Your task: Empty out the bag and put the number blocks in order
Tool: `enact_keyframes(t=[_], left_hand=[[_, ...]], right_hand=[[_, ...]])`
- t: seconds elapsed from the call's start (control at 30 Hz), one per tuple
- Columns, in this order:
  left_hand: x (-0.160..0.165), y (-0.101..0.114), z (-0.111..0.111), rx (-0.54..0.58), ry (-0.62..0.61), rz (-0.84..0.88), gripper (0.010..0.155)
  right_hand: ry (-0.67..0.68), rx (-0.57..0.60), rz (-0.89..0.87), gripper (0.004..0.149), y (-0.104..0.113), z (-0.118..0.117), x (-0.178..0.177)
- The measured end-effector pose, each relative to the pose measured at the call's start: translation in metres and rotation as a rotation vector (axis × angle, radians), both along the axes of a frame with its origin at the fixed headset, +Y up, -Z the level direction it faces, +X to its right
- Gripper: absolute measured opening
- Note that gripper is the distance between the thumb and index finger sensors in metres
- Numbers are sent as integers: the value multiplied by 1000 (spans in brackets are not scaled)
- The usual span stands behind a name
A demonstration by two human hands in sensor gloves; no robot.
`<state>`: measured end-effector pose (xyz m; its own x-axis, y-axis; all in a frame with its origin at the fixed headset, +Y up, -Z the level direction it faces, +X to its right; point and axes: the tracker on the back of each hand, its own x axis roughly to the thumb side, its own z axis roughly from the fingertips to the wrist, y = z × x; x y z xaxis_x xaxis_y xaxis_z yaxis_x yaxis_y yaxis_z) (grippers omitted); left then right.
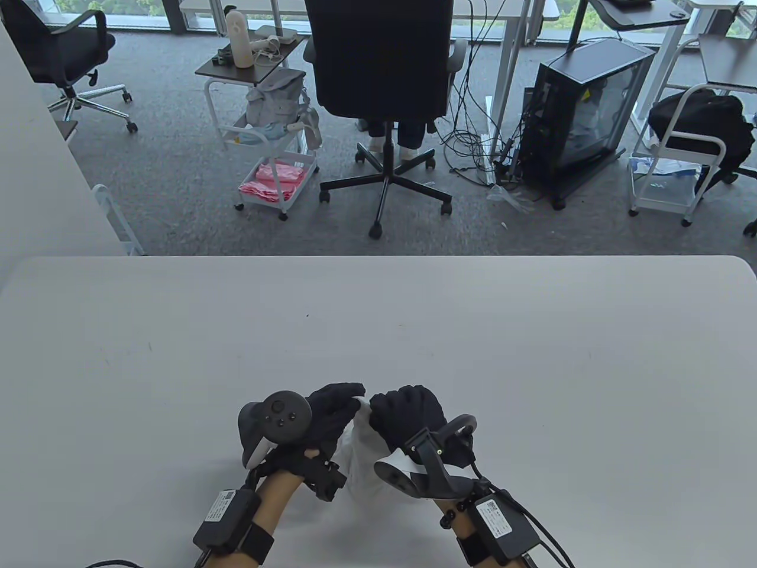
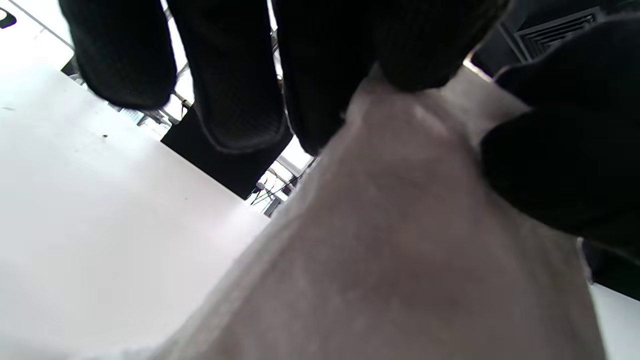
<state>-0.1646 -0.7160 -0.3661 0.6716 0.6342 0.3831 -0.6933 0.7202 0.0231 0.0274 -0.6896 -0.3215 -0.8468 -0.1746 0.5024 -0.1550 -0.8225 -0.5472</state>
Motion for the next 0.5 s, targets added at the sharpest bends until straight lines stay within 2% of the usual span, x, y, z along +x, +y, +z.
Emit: enact_keyframes(t=[0.1,0.2,0.23,0.3,0.33,0.4,0.43,0.47,0.5], left_hand=[[-2,0,-2,-40,-6,105,41],[-7,0,-3,-52,-11,157,41],[-9,1,-3,-61,-15,173,41],[-11,1,-4,-64,-22,202,41],[-12,2,-4,-72,-19,205,41],[-13,2,-4,-56,-15,199,41],[-13,3,-4,-60,-15,196,41],[-14,4,-4,-56,-19,197,41],[-15,5,-4,-47,-13,200,41]], right_hand=[[-25,-146,-138,41,4,-11,17],[-42,-469,-306,67,-1,-27,40],[-7,-618,-385,70,-5,-34,49],[11,-809,-526,74,-16,-43,63],[18,-835,-559,69,-20,-46,67],[-3,-795,-561,59,-22,-49,72],[-25,-745,-527,54,-21,-49,73],[-55,-654,-507,42,-18,-47,74],[-67,-605,-501,39,-15,-46,74]])
